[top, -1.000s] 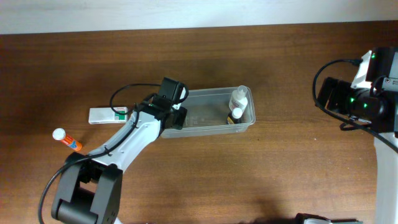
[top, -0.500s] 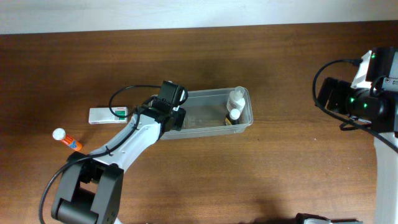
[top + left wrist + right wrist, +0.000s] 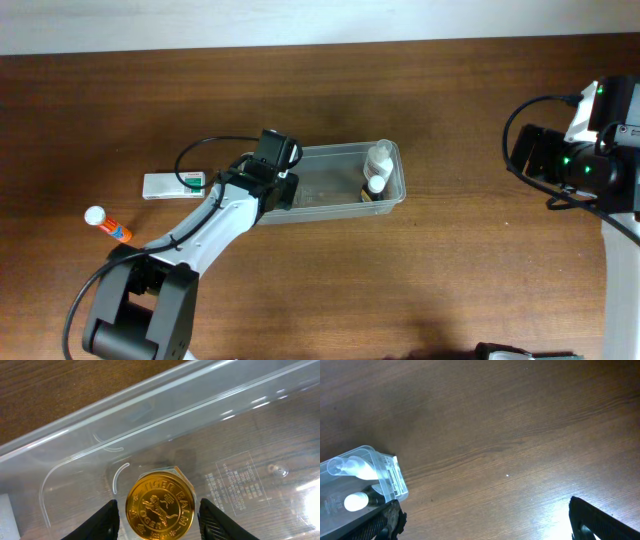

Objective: Pack container
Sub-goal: 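Place the jar inside the container and hold it there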

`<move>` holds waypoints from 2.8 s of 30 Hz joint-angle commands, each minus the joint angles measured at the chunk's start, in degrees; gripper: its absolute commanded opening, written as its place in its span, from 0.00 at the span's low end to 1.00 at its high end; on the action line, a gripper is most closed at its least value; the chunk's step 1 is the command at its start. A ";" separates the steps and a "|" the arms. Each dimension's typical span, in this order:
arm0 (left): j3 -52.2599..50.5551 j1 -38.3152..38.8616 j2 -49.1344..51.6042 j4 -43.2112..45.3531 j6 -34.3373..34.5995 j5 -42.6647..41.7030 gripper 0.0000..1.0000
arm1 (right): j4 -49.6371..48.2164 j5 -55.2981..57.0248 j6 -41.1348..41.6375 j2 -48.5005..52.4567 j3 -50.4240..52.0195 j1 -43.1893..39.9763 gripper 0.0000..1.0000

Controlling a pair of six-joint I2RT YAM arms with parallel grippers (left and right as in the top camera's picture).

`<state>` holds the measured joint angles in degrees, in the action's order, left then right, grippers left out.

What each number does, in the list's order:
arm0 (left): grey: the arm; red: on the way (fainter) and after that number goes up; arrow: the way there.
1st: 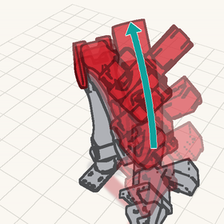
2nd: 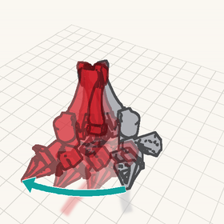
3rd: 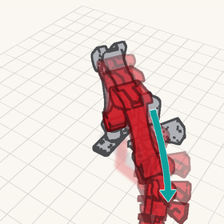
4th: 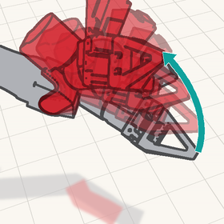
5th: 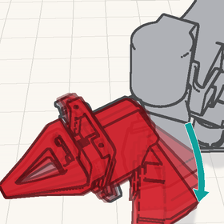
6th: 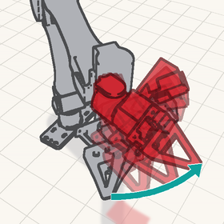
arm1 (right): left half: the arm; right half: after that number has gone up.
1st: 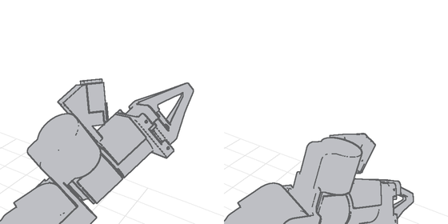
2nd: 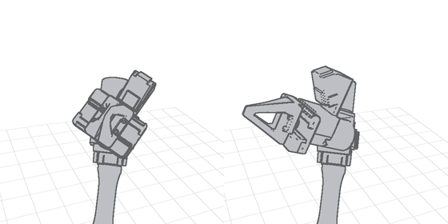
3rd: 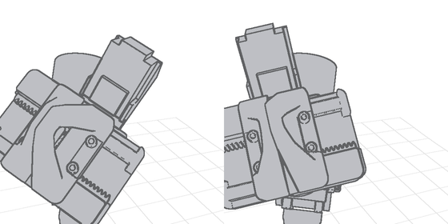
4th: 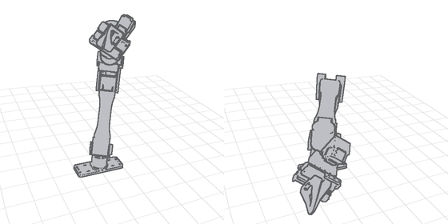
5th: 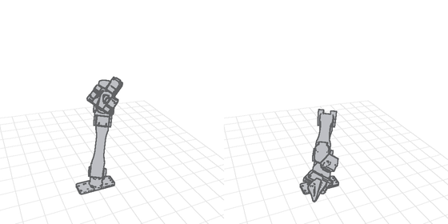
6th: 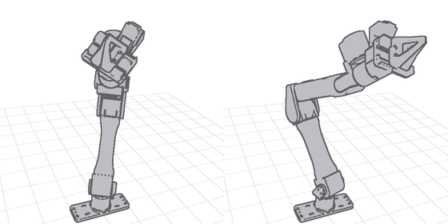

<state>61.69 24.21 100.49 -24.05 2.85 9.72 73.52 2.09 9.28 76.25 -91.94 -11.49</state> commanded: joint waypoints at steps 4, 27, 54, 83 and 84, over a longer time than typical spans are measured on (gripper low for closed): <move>0.35 -0.31 -4.61 -1.49 0.35 0.61 0.51 | 0.02 -0.09 0.68 0.00 -0.96 -0.39 0.98; 0.33 5.46 -1.84 -1.11 0.33 -4.33 0.01 | 0.02 -0.09 0.68 0.00 -0.96 -0.39 0.98; 0.31 5.46 1.68 1.62 0.07 3.69 0.01 | 0.02 -0.09 0.68 0.00 -0.96 -0.39 0.98; 0.33 5.49 4.94 1.53 0.13 16.41 0.02 | 0.02 -0.09 0.68 0.00 -0.96 -0.39 0.98; 0.33 5.49 4.94 1.51 0.15 16.98 0.02 | 0.02 -0.09 0.68 0.00 -0.96 -0.39 0.98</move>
<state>62.43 30.17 103.31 -21.98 3.03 19.75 73.52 2.09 9.28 76.25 -91.94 -11.49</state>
